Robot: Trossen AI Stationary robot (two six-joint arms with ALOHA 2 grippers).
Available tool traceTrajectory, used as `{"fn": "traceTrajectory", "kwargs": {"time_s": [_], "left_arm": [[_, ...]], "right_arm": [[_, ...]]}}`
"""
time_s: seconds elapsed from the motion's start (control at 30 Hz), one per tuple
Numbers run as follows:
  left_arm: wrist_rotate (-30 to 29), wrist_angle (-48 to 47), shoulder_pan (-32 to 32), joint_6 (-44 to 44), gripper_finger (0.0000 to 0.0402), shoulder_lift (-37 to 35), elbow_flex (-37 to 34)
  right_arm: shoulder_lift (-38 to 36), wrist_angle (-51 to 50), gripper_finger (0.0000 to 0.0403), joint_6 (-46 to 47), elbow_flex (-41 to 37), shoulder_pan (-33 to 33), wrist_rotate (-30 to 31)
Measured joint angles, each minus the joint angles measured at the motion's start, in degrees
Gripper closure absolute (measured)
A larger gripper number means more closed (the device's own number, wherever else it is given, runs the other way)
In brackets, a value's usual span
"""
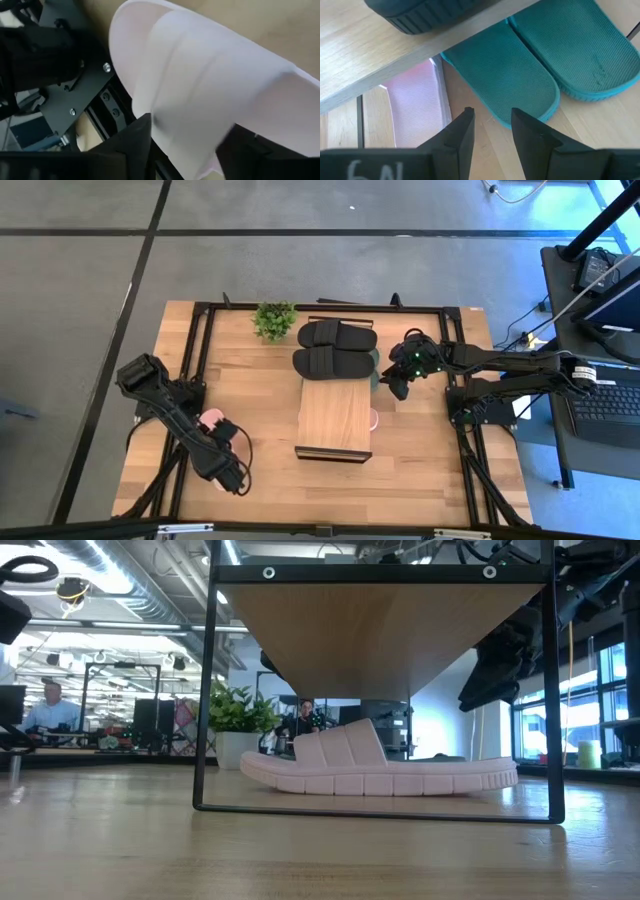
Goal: Pick and place slides into the shelf
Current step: Put the pink slide under the shelf
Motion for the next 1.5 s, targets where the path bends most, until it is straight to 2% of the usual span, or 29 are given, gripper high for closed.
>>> {"fn": "traceTrajectory", "kwargs": {"time_s": [0.17,0.3,0.33,0.5,0.7,1.0,1.23,1.5], "left_arm": [[-0.15,1.97,0.39,-7.16,0.0292,0.0,-1.37],[0.2,5.59,1.71,-8.65,0.0378,0.0,-1.45],[0.35,5.73,2.14,-8.99,0.0388,0.0,-1.45],[2.6,6.2,4.73,-11.68,0.0395,0.0,-1.09],[3.97,5.02,7.95,-15.18,0.0398,0.02,3.59],[3.06,4.11,12.5,-27.97,0.0399,0.02,5.02],[-2.83,6.69,17.37,-27.53,0.0396,0.02,5.04],[-3.73,6.72,21.88,-23.36,0.0394,0.02,5.04]], "right_arm": [[0.0,-0.12,0.0273,0.01,0.0,-0.01,-0.01],[0.0,-0.55,0.0273,0.21,0.0,-0.01,-0.04],[0.0,-0.55,0.0273,0.17,0.0,-0.02,-0.04],[0.0,-0.55,0.0273,-0.62,0.0,-0.01,-0.03],[0.0,-0.57,0.0273,-1.69,0.0,-0.01,-0.03],[0.0,-0.59,0.0273,-3.15,0.0,-0.01,-0.02],[0.0,-0.59,0.0273,-3.26,0.0,-0.02,-0.02],[0.0,-0.59,0.0273,-3.26,0.0,0.0,-0.02]]}}
